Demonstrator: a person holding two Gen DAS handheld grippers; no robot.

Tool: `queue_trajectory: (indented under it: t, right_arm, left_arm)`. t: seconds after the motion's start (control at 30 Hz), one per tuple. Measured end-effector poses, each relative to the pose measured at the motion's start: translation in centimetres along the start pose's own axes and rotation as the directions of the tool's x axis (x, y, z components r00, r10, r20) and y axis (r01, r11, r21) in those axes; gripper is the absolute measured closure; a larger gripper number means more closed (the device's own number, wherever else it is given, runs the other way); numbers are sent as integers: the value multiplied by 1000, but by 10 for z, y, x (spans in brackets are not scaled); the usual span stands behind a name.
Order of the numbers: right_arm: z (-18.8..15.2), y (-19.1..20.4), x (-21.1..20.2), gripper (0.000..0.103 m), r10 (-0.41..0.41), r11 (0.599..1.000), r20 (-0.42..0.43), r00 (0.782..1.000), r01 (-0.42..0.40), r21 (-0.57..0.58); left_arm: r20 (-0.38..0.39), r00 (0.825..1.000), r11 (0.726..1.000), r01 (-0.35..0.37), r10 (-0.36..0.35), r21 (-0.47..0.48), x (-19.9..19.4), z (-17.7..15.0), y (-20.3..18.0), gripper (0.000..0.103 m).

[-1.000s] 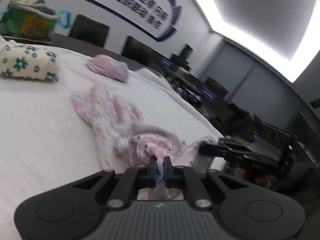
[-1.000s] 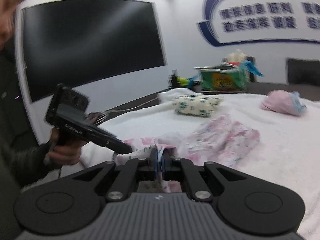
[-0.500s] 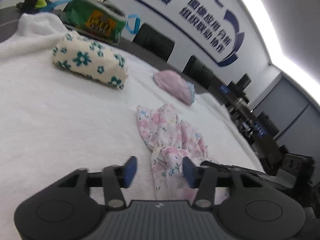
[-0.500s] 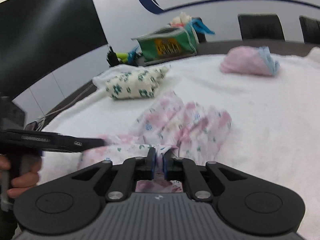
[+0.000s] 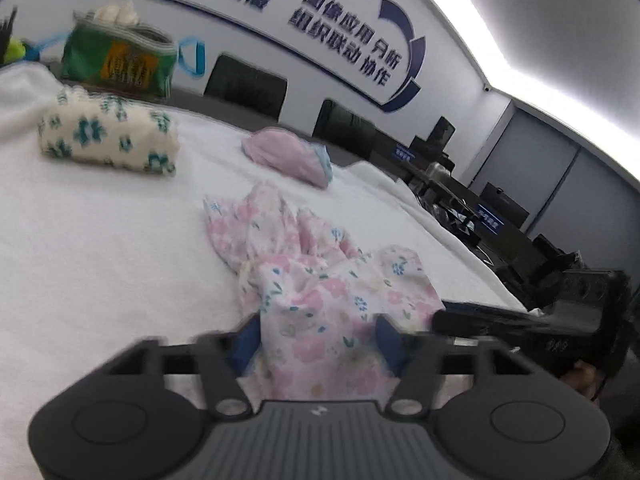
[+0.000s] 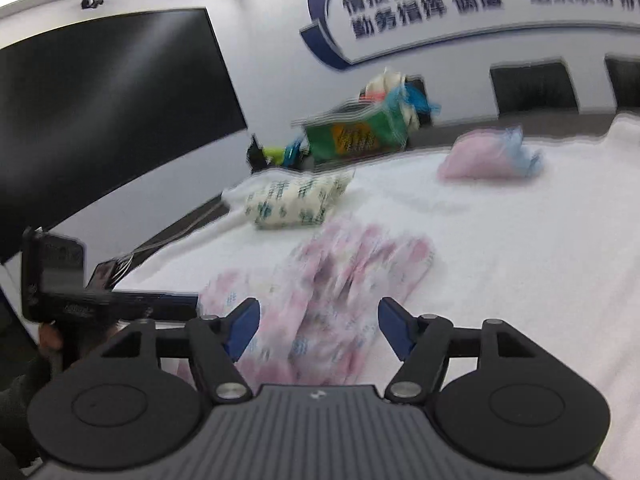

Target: Fold clothes

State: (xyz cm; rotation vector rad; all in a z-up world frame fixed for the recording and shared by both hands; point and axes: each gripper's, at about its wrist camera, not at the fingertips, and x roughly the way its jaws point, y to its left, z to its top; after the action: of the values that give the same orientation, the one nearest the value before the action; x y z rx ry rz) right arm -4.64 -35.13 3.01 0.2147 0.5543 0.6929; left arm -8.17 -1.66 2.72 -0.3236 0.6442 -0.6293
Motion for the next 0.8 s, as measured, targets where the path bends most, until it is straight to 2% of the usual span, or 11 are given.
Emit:
queue_trajectory:
  t: [0.03, 0.13, 0.3, 0.4, 0.47, 0.5, 0.53, 0.57, 0.63, 0.73, 0.8]
  right_arm:
    - [-3, -1, 9, 39, 13, 1000, -6, 1000, -13, 16]
    - [-8, -4, 27, 87, 73, 994, -49, 996, -69, 82]
    - [-20, 4, 18, 94, 117, 992, -125, 985, -111, 53]
    - [-26, 13, -4, 94, 112, 992, -107, 988, -117, -43]
    - [-30, 20, -18, 84, 109, 987, -95, 989, -119, -107]
    - [-31, 23, -25, 76, 108, 983, -88, 990, -120, -138]
    - [-33, 26, -33, 49, 108, 978, -82, 991, -120, -170]
    - [-35, 29, -40, 27, 107, 972, -76, 991, -120, -201]
    - [-31, 34, -50, 18, 142, 935, -21, 990, -141, -325]
    - [-12, 35, -38, 17, 228, 876, -25, 973, -217, -430]
    - [0, 37, -17, 17, 274, 837, -82, 958, -279, -471]
  left_arm:
    - [-15, 1000, 1000, 3, -3, -6, 2, -1, 0, 85]
    - [-59, 998, 1000, 13, -14, -25, 8, -5, 1, 95]
    - [-110, 988, 994, 108, -107, -1, -6, -26, -5, 98]
    - [-98, 992, 991, 88, -78, 98, -20, -39, -15, 81]
    - [-57, 998, 969, 42, -29, 244, -36, -38, -26, 52]
    - [-18, 1000, 941, 20, -14, 338, -47, -37, -33, 50]
    - [24, 1000, 902, -8, -3, 431, -58, -35, -39, 42]
    - [69, 998, 848, -41, 6, 528, -66, -33, -46, 26]
    - [96, 995, 737, -48, -23, 674, -65, -28, -54, 11]
    - [66, 994, 582, -4, -86, 813, -51, -20, -62, 11]
    - [-20, 995, 573, 72, -97, 816, -31, -18, -56, 11]
